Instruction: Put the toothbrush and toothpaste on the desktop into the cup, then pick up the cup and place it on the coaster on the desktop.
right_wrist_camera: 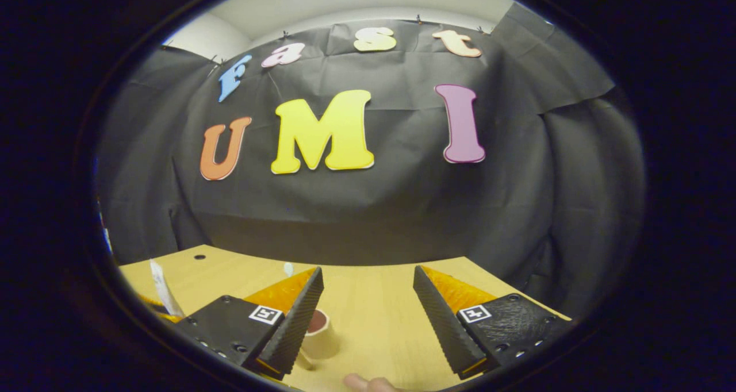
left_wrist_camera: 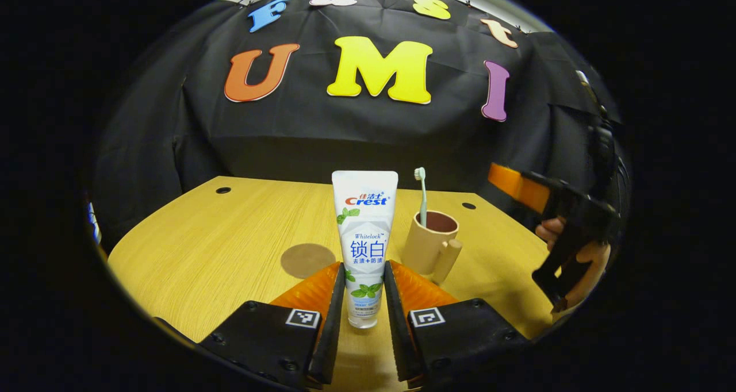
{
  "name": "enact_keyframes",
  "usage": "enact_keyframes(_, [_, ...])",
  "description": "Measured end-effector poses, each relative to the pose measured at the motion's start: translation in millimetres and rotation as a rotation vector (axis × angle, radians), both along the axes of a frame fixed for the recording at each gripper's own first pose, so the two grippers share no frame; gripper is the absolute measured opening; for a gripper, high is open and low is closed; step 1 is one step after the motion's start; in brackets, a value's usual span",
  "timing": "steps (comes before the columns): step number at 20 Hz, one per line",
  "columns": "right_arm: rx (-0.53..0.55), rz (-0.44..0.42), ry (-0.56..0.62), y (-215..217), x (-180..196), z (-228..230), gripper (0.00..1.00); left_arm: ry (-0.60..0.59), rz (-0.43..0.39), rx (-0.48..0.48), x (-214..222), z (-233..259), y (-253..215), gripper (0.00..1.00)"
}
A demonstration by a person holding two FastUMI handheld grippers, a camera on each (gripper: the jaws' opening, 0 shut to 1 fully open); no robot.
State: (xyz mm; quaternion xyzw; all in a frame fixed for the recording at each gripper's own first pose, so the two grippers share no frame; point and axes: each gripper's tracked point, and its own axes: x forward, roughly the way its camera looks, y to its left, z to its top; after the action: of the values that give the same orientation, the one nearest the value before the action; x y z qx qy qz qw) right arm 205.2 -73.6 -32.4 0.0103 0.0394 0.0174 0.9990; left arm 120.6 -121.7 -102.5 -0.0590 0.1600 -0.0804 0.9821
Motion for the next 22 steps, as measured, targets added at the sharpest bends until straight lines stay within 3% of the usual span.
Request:
enact_keyframes(6, [-0.058,-0.063,0.054,-48,-37,-54,0.96,-0.056,-0.003,-0.006,54,39,-46,0.42])
enact_keyframes(11, [-0.006,-0.037,0.159,-53,-44,-97,0.96,-0.112,-0.03,0.015,90,61,-84,0.42])
enact_keyframes(14, [0.049,-0.012,0.179,-49,-42,-101,0.94,-0.122,-0.024,-0.013,111,67,-95,0.46])
enact_keyframes(15, [0.066,-0.001,0.178,-46,-42,-102,0.94,-0.114,-0.017,-0.016,117,65,-96,0.42])
enact_keyframes(22, [0.1,0.007,0.182,-44,-40,-106,0.96,-0.105,-0.022,-0.027,134,58,-107,0.42])
